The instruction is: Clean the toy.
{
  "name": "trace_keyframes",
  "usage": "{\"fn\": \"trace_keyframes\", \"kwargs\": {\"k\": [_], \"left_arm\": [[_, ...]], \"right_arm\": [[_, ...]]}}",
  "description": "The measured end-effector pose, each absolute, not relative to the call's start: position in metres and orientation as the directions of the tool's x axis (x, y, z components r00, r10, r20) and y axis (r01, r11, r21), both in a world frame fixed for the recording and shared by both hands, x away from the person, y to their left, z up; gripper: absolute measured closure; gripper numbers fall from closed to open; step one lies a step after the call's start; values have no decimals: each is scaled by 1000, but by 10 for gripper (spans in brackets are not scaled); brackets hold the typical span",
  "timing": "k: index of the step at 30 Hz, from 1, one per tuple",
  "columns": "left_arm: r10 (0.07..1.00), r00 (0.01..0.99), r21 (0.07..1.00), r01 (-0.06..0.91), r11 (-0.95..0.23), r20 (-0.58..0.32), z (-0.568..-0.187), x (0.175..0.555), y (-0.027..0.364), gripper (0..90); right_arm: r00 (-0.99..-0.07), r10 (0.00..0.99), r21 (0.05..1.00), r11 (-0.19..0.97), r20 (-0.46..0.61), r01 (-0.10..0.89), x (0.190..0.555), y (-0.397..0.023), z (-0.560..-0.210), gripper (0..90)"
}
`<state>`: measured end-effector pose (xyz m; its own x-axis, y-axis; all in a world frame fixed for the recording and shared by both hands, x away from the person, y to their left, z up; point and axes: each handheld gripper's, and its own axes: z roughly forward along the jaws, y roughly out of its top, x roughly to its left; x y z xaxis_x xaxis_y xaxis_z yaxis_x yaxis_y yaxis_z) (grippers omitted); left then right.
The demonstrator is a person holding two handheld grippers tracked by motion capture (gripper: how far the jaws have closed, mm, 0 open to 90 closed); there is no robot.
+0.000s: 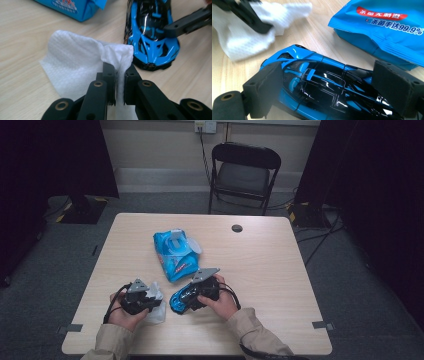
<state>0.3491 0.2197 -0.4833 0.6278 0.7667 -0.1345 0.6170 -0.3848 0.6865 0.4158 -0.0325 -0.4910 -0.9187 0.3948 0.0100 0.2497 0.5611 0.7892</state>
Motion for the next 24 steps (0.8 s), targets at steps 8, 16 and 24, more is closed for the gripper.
{"fn": "trace_keyframes", "kwargs": {"k": [8, 16, 24], "left_arm": [[741, 657, 680, 608, -410, -140, -491, 351, 205, 828], [725, 672, 678, 603, -420, -149, -491, 348, 201, 833], [711, 686, 661, 607, -441, -154, -489, 339, 195, 835]], "right_arm": [[-917, 399, 794, 554, 11, 251, 415, -33, -492, 96], [-917, 399, 793, 555, 12, 252, 416, -33, -492, 96], [-918, 397, 792, 556, 11, 250, 416, -33, -492, 97]]}}
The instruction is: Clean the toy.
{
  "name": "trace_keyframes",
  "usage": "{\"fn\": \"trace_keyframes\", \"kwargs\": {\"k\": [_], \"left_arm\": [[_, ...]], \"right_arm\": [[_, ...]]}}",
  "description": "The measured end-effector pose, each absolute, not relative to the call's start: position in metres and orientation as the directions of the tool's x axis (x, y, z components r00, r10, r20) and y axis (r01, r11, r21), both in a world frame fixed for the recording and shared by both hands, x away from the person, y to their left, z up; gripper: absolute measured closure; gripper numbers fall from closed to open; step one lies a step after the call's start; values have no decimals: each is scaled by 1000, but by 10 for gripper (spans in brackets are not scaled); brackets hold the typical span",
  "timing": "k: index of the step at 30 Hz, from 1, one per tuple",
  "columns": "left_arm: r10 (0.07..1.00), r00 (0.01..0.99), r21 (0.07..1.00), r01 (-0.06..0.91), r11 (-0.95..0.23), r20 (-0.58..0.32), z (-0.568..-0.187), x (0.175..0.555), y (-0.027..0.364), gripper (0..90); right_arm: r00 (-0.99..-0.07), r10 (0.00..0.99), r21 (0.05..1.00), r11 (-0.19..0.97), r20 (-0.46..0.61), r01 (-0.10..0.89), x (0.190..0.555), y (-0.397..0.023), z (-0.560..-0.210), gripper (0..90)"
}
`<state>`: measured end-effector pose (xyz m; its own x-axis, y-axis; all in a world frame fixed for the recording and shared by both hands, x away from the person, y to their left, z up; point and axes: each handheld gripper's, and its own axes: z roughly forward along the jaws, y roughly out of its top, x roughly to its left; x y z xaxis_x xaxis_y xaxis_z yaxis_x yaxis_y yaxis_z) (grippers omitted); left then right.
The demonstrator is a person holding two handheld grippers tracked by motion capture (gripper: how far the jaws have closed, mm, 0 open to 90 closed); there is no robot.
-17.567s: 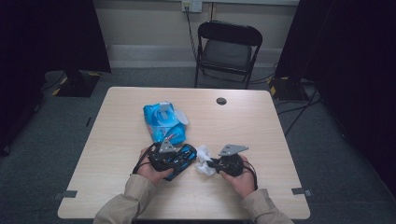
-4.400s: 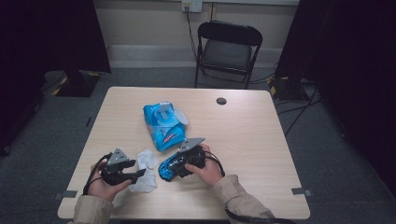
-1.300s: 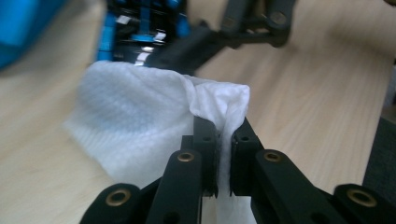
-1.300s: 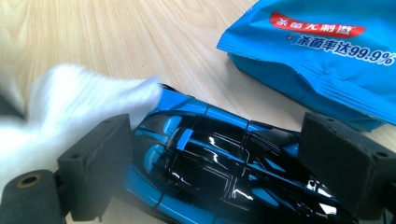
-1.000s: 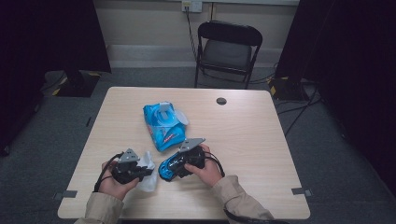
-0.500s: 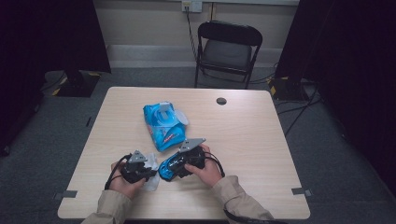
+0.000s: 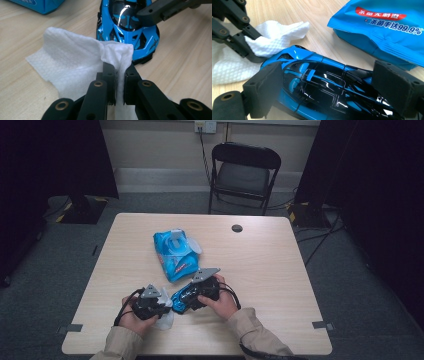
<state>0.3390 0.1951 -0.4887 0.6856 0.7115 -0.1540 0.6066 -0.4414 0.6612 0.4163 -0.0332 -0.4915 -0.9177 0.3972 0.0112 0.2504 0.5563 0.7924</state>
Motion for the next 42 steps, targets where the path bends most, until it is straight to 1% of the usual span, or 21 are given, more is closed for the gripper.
{"fn": "trace_keyframes", "kwargs": {"k": [6, 7, 11, 14, 18, 22, 26, 31, 33, 35, 36, 38, 40, 42], "left_arm": [[711, 684, 657, 614, -436, -167, -488, 334, 193, 836], [704, 687, 653, 619, -436, -182, -488, 333, 192, 838], [694, 697, 649, 615, -448, -182, -488, 329, 186, 839], [680, 707, 650, 613, -449, -197, -488, 327, 180, 840], [664, 721, 646, 605, -465, -197, -488, 325, 173, 841], [629, 751, 647, 584, -490, -202, -488, 323, 162, 841], [615, 761, 651, 577, -494, -208, -485, 323, 160, 841], [640, 741, 681, 578, -450, -206, -470, 325, 175, 841], [676, 712, 701, 581, -415, -189, -463, 328, 189, 841], [683, 706, 703, 581, -410, -185, -462, 329, 192, 841], [713, 681, 713, 583, -389, -168, -460, 332, 201, 840], [723, 670, 715, 587, -379, -168, -460, 334, 204, 839], [764, 628, 723, 594, -352, -144, -461, 341, 214, 836], [783, 609, 717, 602, -351, -128, -463, 345, 218, 835]], "right_arm": [[-917, 399, 793, 555, 11, 251, 416, -33, -492, 97], [-916, 400, 794, 554, 11, 252, 416, -33, -492, 97], [-915, 403, 795, 552, 11, 253, 416, -33, -492, 97], [-915, 403, 795, 551, 11, 252, 416, -33, -492, 97], [-915, 402, 795, 552, 9, 251, 416, -33, -492, 97], [-915, 403, 796, 552, 8, 250, 415, -33, -492, 97], [-916, 402, 797, 550, 9, 249, 415, -33, -492, 97], [-916, 402, 798, 548, 10, 249, 415, -33, -493, 97], [-915, 403, 800, 546, 10, 250, 415, -33, -493, 97], [-915, 404, 800, 546, 10, 249, 415, -33, -493, 97], [-915, 404, 800, 546, 10, 250, 415, -33, -493, 97], [-915, 403, 800, 546, 10, 249, 415, -33, -493, 97], [-915, 403, 800, 546, 9, 248, 415, -33, -493, 97], [-915, 403, 800, 546, 9, 248, 415, -33, -493, 97]]}}
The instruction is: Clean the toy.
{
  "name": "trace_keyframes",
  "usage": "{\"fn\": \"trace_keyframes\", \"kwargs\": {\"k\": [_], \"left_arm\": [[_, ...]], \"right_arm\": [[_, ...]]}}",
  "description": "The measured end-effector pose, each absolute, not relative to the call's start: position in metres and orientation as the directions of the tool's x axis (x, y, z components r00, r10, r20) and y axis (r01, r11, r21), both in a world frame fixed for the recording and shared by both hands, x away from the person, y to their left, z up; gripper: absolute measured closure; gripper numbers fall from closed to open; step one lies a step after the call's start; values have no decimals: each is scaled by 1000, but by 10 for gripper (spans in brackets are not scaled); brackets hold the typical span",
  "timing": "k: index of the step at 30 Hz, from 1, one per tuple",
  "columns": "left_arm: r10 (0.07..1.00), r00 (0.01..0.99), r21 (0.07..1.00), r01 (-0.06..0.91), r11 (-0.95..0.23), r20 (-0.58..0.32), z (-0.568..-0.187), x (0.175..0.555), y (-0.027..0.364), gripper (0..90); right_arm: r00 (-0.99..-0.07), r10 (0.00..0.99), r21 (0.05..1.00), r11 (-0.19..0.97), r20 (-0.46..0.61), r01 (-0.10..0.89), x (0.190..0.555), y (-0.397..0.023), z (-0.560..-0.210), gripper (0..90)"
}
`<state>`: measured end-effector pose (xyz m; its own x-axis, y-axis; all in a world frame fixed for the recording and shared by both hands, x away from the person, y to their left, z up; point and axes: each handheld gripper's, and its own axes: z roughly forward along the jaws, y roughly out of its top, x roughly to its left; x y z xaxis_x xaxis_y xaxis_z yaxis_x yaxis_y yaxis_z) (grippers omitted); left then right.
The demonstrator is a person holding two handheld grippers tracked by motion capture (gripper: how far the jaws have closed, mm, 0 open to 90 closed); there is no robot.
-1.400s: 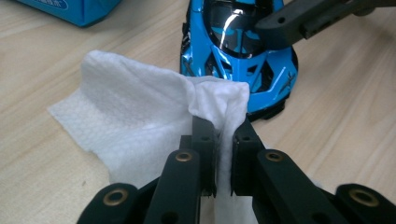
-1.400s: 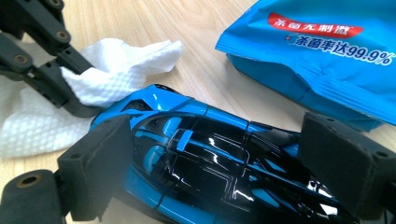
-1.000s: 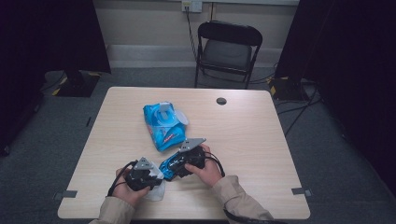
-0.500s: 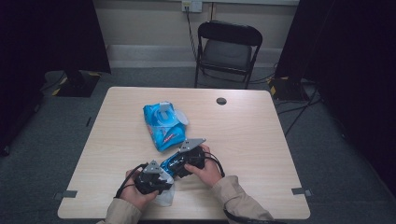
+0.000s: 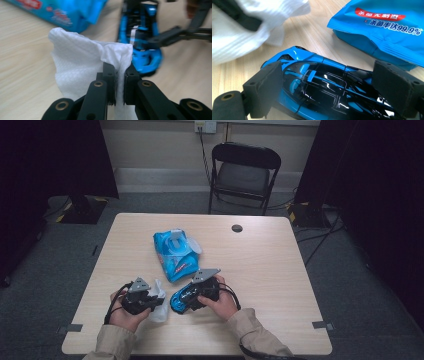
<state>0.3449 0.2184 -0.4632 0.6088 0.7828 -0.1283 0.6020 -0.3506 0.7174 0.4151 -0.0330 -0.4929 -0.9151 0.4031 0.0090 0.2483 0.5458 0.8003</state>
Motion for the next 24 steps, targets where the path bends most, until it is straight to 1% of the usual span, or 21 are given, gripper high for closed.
{"fn": "trace_keyframes", "kwargs": {"k": [6, 8, 10, 11, 16, 24], "left_arm": [[809, 574, 714, 620, -326, -129, -478, 357, 221, 832], [808, 571, 712, 628, -315, -146, -487, 361, 215, 830], [804, 577, 707, 627, -326, -141, -489, 362, 213, 828], [796, 586, 704, 630, -328, -153, -492, 363, 208, 827], [794, 582, 703, 640, -312, -178, -495, 365, 204, 824], [782, 598, 703, 633, -325, -177, -495, 362, 202, 825]], "right_arm": [[-915, 404, 803, 543, 9, 248, 415, -33, -493, 97], [-915, 404, 804, 542, 9, 247, 415, -33, -493, 97], [-915, 403, 804, 541, 9, 246, 415, -33, -494, 97], [-915, 404, 805, 540, 10, 247, 415, -34, -494, 97], [-914, 405, 807, 536, 10, 247, 415, -34, -494, 97], [-914, 405, 809, 534, 11, 246, 415, -34, -494, 97]]}}
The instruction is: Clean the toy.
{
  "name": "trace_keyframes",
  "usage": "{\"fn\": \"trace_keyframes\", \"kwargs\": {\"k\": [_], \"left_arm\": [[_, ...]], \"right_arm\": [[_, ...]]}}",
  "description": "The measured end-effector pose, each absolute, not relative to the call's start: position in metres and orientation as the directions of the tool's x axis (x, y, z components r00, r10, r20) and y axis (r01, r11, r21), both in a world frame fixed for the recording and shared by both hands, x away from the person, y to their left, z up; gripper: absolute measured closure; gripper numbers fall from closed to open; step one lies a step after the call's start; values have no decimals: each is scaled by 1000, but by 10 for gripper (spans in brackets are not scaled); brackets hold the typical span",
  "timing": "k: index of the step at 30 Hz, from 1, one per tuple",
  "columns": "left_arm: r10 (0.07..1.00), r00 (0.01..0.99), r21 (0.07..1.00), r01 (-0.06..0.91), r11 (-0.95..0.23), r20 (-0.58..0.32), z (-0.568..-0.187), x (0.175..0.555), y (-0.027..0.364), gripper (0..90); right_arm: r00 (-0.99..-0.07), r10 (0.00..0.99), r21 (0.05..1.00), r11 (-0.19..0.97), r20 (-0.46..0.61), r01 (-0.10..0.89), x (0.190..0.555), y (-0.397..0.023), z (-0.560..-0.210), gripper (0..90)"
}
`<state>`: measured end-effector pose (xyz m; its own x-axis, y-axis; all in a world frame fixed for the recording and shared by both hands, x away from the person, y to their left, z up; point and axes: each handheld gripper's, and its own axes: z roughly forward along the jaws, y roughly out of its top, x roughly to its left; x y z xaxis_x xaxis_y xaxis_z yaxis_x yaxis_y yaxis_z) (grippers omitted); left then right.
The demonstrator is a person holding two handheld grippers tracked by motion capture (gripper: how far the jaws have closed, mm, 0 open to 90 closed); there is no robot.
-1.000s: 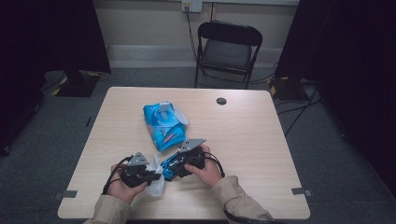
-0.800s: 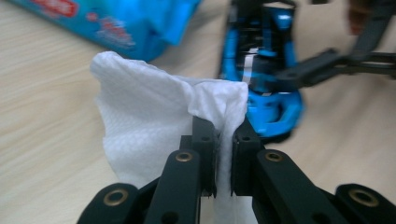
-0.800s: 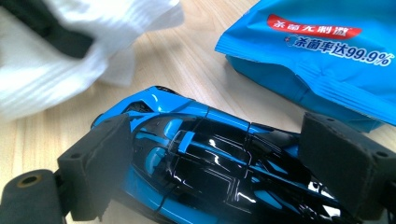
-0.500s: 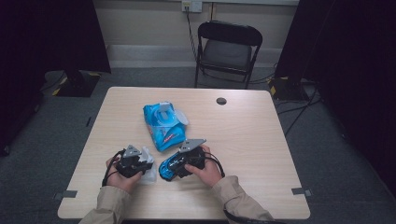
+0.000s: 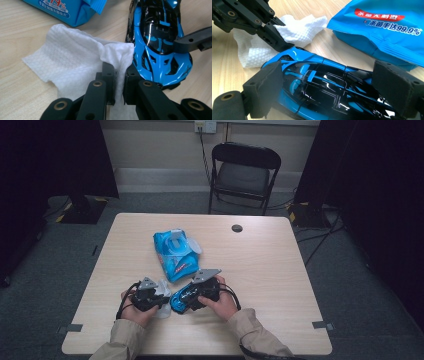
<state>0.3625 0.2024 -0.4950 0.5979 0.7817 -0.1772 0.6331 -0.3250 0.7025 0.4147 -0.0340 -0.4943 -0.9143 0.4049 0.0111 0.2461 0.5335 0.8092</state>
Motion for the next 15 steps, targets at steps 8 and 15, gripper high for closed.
{"fn": "trace_keyframes", "kwargs": {"k": [8, 15], "left_arm": [[773, 610, 698, 631, -340, -175, -494, 360, 202, 824], [771, 613, 694, 632, -345, -175, -494, 355, 200, 825]], "right_arm": [[-915, 404, 809, 534, 10, 245, 415, -34, -494, 97], [-915, 404, 808, 536, 8, 244, 415, -34, -494, 97]]}}
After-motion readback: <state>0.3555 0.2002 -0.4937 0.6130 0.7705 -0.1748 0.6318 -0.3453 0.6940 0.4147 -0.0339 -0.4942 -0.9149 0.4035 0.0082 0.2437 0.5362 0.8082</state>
